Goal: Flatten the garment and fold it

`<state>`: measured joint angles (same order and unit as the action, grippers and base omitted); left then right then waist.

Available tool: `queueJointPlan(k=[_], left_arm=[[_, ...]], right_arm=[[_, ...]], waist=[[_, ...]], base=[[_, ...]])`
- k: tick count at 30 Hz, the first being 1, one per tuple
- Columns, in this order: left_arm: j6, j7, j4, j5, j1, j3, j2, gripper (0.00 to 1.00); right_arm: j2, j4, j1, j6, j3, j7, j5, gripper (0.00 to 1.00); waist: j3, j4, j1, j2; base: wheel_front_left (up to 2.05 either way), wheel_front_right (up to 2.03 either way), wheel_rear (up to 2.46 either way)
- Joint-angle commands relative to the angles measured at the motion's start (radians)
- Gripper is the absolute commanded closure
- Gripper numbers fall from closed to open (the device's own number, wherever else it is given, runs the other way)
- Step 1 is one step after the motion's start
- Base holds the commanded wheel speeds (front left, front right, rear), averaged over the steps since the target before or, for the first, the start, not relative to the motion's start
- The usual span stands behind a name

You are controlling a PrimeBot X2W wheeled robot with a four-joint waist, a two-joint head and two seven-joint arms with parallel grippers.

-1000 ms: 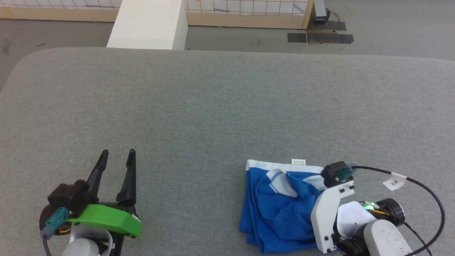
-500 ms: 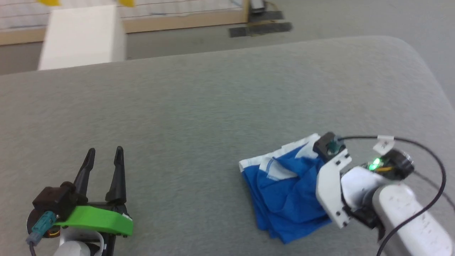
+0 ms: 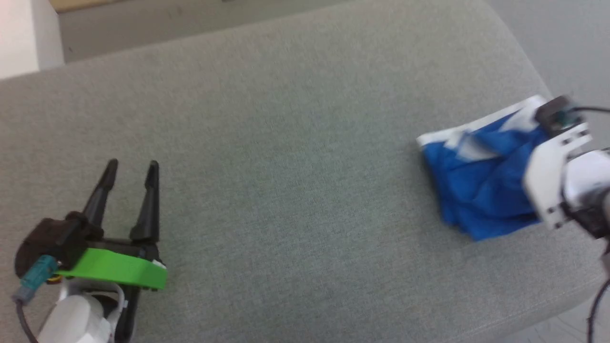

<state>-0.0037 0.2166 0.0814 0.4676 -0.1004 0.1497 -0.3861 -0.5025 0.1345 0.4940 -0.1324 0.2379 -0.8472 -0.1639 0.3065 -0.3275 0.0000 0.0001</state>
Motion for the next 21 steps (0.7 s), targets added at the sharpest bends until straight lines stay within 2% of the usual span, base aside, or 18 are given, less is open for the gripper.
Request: queueJointPlan(k=[1,6,10,11,12,13,17,21], left_arm=[[-0.002,-0.006,0.012,-0.004,-0.015,-0.01,-0.019,0.0],[0.002,-0.029,0.054,-0.004,-0.013,-0.037,-0.061,0.0],[0.002,-0.046,0.077,-0.001,-0.005,-0.054,-0.091,0.0],[0.001,-0.048,0.082,0.0,-0.003,-0.057,-0.096,0.0],[0.001,-0.051,0.083,0.001,-0.002,-0.058,-0.099,0.0],[0.0,-0.054,0.085,0.002,0.0,-0.059,-0.103,0.0],[0.002,-0.051,0.08,0.003,-0.007,-0.053,-0.099,0.0],[0.01,-0.038,0.052,0.004,-0.009,-0.041,-0.077,0.0]], right_arm=[[-0.009,0.006,0.021,0.002,-0.035,0.019,0.026,1.0],[-0.011,0.033,0.03,0.002,-0.177,0.058,0.118,1.0],[0.027,0.059,0.031,0.002,-0.282,0.088,0.19,1.0],[0.041,0.069,0.03,0.002,-0.306,0.095,0.211,0.9],[0.056,0.077,0.029,0.002,-0.327,0.097,0.223,0.6],[0.076,0.082,0.03,0.002,-0.358,0.106,0.24,0.0],[0.117,0.085,0.028,0.002,-0.436,0.15,0.296,0.0],[0.123,0.053,0.024,0.002,-0.48,0.194,0.287,0.0]], waist=[[0.118,0.01,0.0,-0.0001],[0.186,0.043,0.0,-0.0001],[0.217,0.057,0.0,-0.0001],[0.221,0.06,0.0,-0.0001],[0.223,0.062,0.0,-0.0001],[0.223,0.064,0.0,-0.0001],[0.201,0.079,0.0,-0.0001],[0.133,0.098,0.0,-0.0001]], base=[[0.0,0.0,0.0],[0.0,0.0,0.0],[0.0,0.0,0.0],[0.0,0.0,0.0],[0.0,0.0,0.0],[0.0,0.0,0.0],[0.0,0.0,0.0],[0.0,0.0,0.0]])
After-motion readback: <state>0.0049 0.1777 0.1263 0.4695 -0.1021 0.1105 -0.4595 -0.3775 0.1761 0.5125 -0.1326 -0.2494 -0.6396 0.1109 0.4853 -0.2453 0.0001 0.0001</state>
